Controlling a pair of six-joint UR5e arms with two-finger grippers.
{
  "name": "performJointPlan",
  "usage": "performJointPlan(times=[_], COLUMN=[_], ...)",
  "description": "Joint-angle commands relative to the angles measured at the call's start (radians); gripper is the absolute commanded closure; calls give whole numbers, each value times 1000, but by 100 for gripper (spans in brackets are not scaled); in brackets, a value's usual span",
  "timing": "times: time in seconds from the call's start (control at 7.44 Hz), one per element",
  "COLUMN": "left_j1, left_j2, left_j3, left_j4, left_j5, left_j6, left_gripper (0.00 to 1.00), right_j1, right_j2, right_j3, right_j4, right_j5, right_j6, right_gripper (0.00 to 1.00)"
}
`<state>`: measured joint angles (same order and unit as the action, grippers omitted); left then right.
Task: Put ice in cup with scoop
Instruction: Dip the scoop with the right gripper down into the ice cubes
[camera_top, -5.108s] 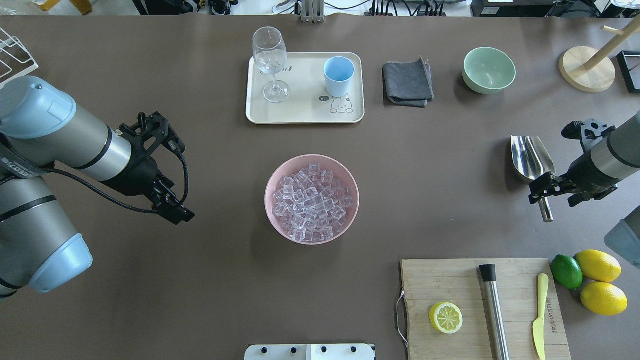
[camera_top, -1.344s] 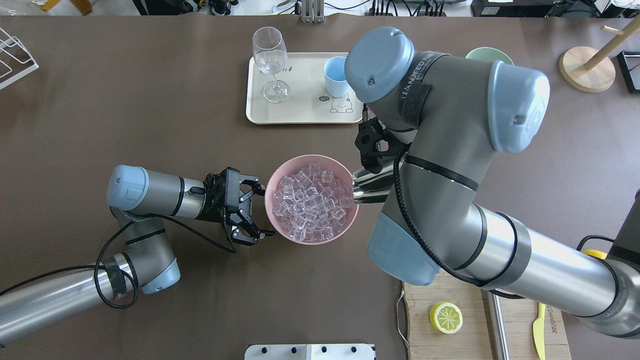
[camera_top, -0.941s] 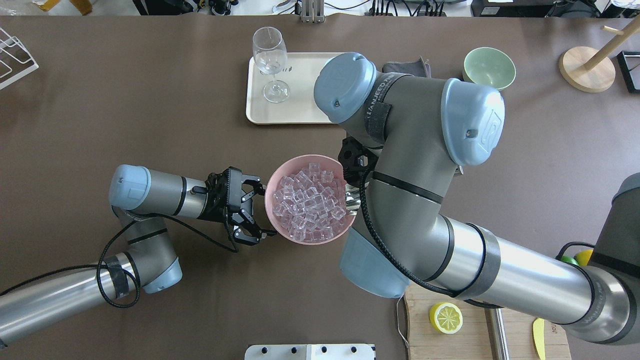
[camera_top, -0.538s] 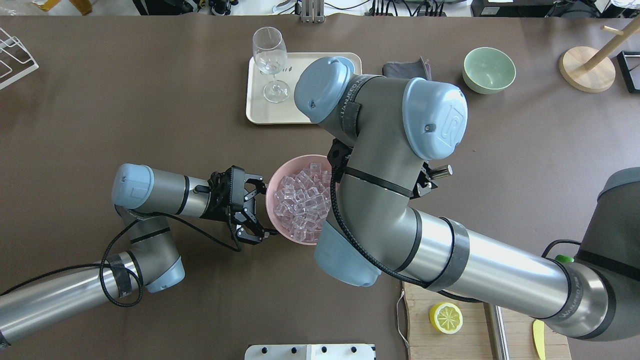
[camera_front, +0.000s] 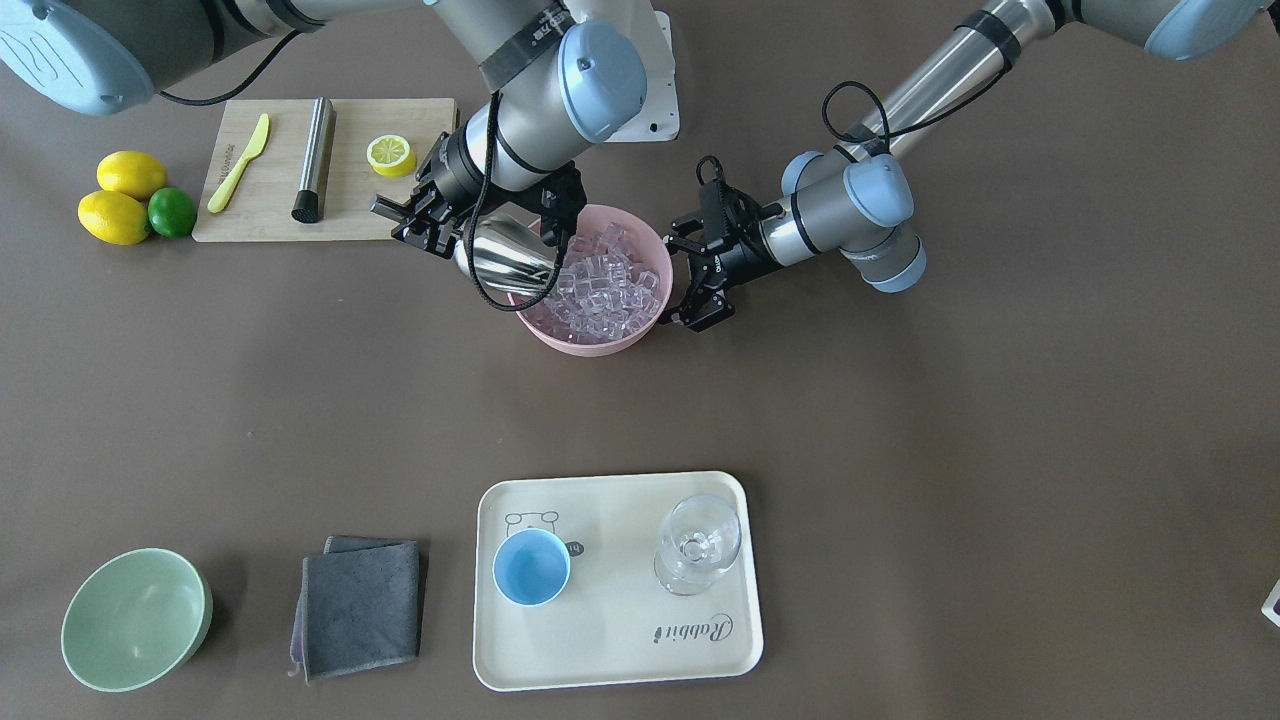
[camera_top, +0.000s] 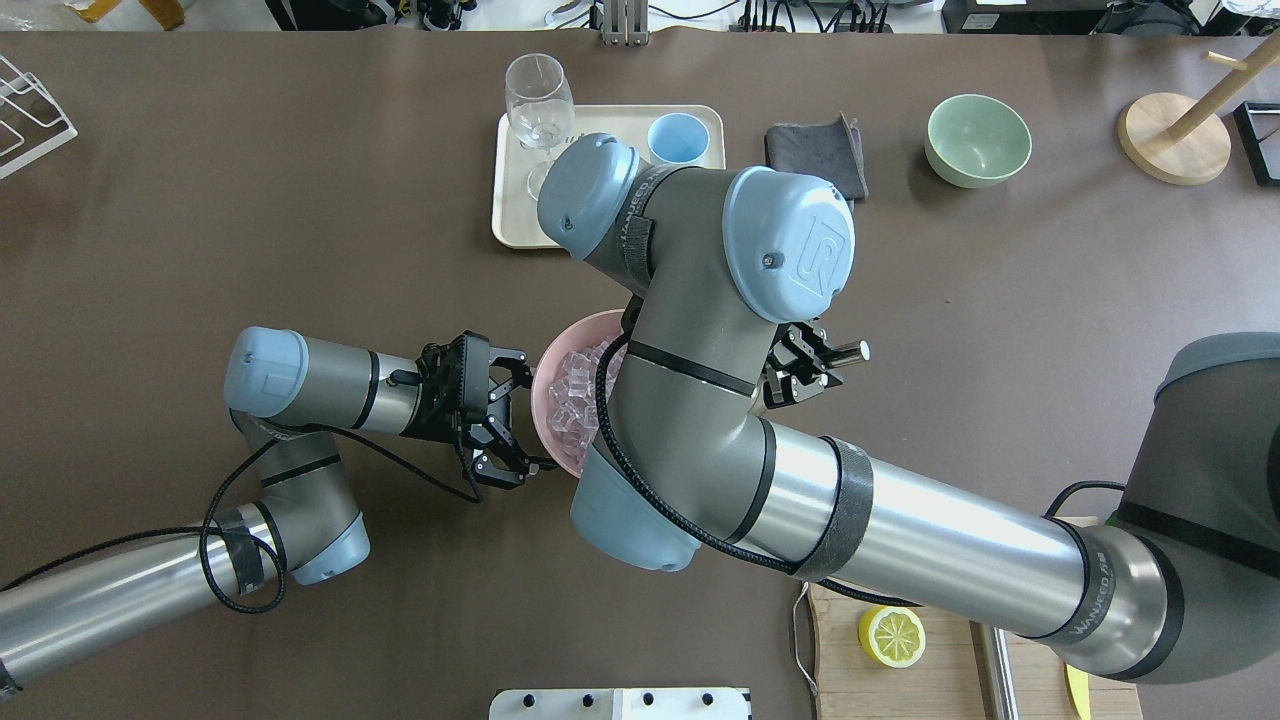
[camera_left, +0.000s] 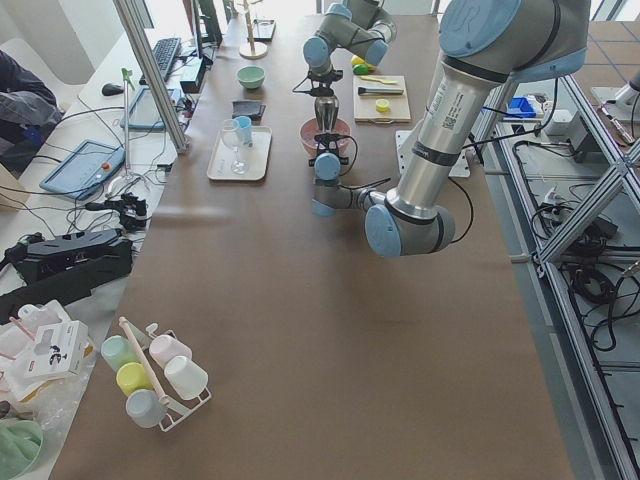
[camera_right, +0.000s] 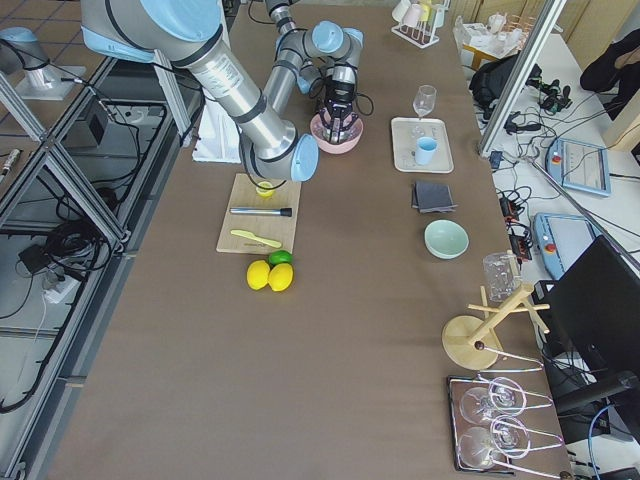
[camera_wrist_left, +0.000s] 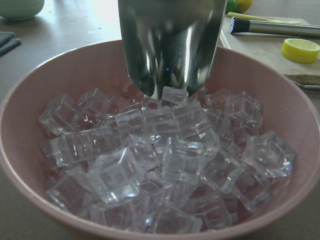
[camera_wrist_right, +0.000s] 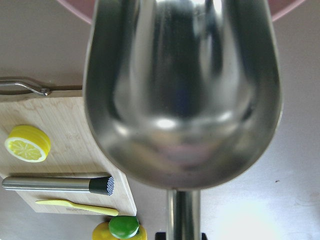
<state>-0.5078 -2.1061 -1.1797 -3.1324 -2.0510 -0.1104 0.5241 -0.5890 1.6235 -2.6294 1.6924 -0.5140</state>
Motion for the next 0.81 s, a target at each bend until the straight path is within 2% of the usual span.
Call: performJointPlan(times=[0.0, 0.4, 0.67], left_j1=[0, 0, 0], left_j2=[0, 0, 0], left_j3=[0, 0, 0], left_j4=[0, 0, 0], left_j5=[0, 0, 0], left_j6=[0, 0, 0], left_gripper=[2, 2, 2], right_j1=[-15, -16, -24], right_j2=[3, 18, 18], right_j3=[-31, -91, -94], right_j4=[46, 147, 205], right_j5=[4, 13, 27], right_j6=[40, 84, 144], right_gripper=[100, 100, 100])
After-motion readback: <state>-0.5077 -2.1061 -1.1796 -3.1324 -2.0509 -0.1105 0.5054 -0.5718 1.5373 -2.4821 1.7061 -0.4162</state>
